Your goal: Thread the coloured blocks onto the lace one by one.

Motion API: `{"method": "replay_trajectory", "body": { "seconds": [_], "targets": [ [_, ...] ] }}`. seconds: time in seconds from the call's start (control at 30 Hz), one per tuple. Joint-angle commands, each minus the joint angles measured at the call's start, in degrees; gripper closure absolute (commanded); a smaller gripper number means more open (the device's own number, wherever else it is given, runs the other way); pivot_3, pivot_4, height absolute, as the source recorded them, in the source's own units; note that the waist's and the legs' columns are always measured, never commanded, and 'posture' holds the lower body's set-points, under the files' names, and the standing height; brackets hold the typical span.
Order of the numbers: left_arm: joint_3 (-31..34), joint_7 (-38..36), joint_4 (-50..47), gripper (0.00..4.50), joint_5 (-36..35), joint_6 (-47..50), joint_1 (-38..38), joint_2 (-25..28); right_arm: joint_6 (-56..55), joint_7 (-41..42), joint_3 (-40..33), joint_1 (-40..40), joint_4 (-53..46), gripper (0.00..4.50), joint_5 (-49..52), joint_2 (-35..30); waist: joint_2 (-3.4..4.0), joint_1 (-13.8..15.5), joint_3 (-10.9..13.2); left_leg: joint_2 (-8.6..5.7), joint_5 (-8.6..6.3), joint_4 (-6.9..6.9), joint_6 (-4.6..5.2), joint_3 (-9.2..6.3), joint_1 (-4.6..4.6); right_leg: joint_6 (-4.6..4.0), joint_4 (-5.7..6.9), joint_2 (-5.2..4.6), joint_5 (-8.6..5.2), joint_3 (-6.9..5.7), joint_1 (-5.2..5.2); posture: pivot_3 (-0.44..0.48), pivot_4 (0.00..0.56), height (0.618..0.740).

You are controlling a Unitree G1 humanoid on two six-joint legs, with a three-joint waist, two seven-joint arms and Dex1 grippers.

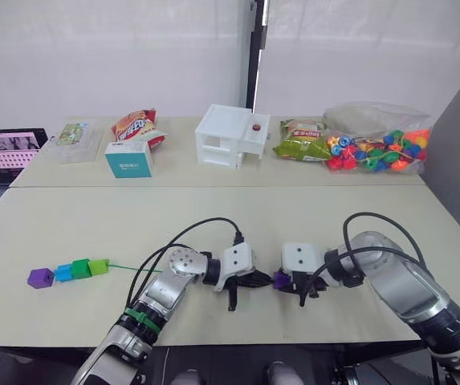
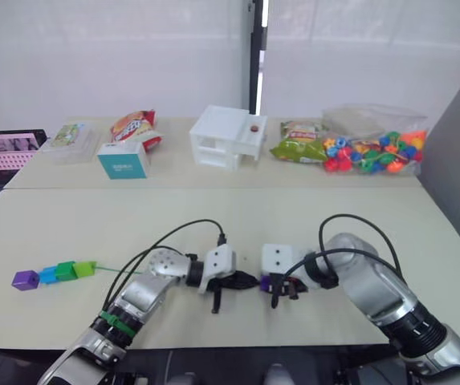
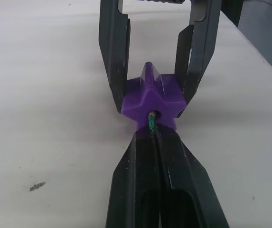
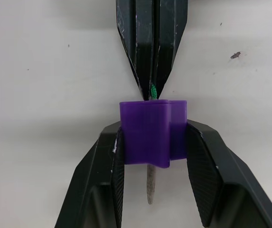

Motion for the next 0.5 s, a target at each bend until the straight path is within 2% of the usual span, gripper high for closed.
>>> {"method": "replay_trajectory", "body": {
  "seconds": [0.03,0.23,0.47,0.5],
  "targets": [
    [0.1,0.2,-0.4,4.22,-0.2,0.3,-1.0,-0.5,0.6,-0.5,2.5,0.0,-1.9,3.18,0.4,1.9,0.00,0.0,0.0,0.00,0.00,0.00,0.00,0.00,0.00,0.00,0.00,0.00,0.00,0.00,0.00,0.000,0.150,0.740],
    [2.3,-1.4,-3.1,2.32,-2.9,5.8,0.0,1.6,0.8,-0.9,2.6,-0.2,-1.2,3.18,0.1,2.1,-0.01,-0.2,0.0,0.01,0.00,0.00,0.00,-0.01,0.02,0.00,0.04,0.02,0.00,0.00,0.00,0.000,0.150,0.740],
    [4.7,-2.2,-3.8,0.02,-5.0,6.7,0.2,4.3,0.7,-1.0,2.7,-0.1,-0.8,3.18,-0.2,2.2,-0.01,-0.2,0.0,0.01,0.00,0.00,0.00,-0.02,0.03,0.00,0.11,0.01,0.00,0.00,-0.03,0.000,0.150,0.740],
    [4.6,-2.5,-4.1,0.00,-5.1,6.2,0.4,4.4,0.6,-0.9,2.6,0.0,-1.0,3.18,-0.1,2.1,-0.01,-0.1,0.0,0.01,0.00,0.00,0.00,-0.02,0.02,0.00,0.11,0.01,0.00,0.00,-0.03,0.000,0.150,0.740]
  ]
}}
